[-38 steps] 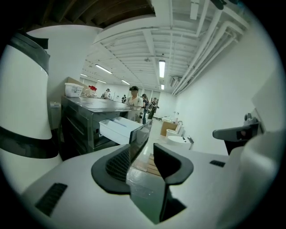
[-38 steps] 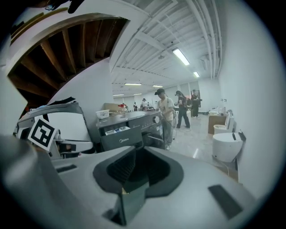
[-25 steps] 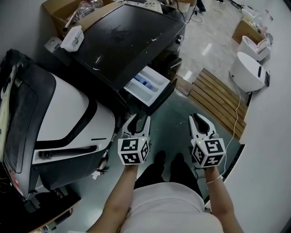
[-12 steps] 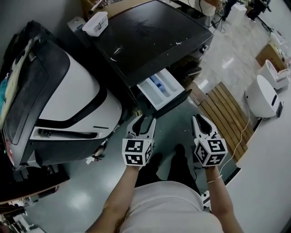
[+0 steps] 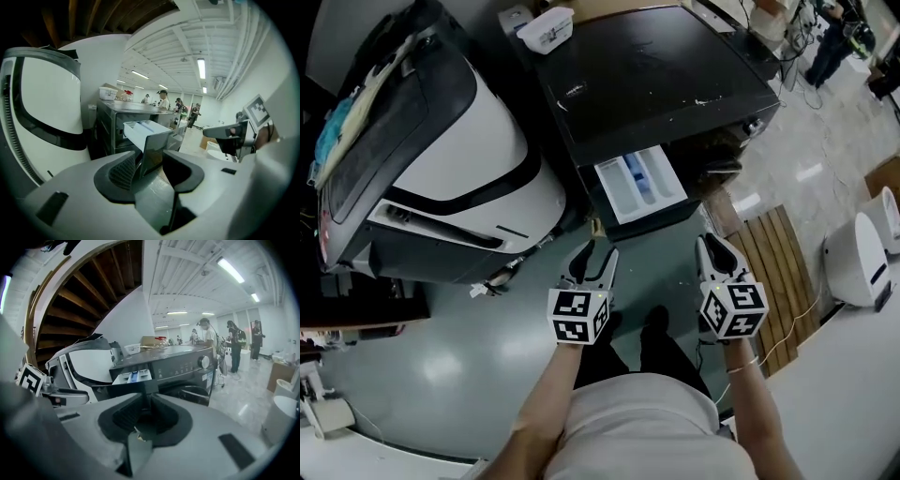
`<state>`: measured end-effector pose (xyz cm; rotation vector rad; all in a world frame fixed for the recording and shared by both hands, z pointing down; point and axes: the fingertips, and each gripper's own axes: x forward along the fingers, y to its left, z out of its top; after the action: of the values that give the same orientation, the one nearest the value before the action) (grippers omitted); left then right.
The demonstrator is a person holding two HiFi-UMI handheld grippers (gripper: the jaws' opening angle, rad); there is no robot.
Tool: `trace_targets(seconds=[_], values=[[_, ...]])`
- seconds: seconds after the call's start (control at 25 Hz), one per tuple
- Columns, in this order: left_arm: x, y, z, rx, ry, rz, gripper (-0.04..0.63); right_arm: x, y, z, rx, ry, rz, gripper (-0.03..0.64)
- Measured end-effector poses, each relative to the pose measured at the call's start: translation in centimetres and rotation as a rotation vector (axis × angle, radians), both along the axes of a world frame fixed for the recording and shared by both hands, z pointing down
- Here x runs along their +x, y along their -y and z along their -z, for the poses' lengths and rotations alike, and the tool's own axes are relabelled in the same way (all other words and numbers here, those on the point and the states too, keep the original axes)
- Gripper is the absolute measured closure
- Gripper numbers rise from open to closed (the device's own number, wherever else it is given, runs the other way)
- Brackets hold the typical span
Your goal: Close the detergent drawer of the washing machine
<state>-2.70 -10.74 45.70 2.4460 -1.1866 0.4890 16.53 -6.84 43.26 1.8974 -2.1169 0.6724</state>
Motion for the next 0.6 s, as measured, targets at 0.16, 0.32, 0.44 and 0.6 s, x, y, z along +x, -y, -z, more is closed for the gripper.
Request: trace_targets(seconds=[0.16,0.32,0.44,0.6], values=[[0.1,-1.0,-0.2,0.003,0.014,0.072,0.425,1.1,-0.1,-0.4,-0.011,-0.01,0.066,0.572],[0.3,-1.7,-0.3,0.006,0.028,0.133,0.425,1.8,-0.3,-1.0,-0.018,-0.017,0.122,0.572],[0.4,-2.3,-0.5,0.008,0.036,0.171,0.425,2.2,-0.5,-1.5,-0.018,-0.005,0.154,0.572],[0.5,-3.2,-0.8,0.004,0.041,0.21,0.425,2.4,-0.5,-1.8,-0.02,0.005,0.19,0.572]])
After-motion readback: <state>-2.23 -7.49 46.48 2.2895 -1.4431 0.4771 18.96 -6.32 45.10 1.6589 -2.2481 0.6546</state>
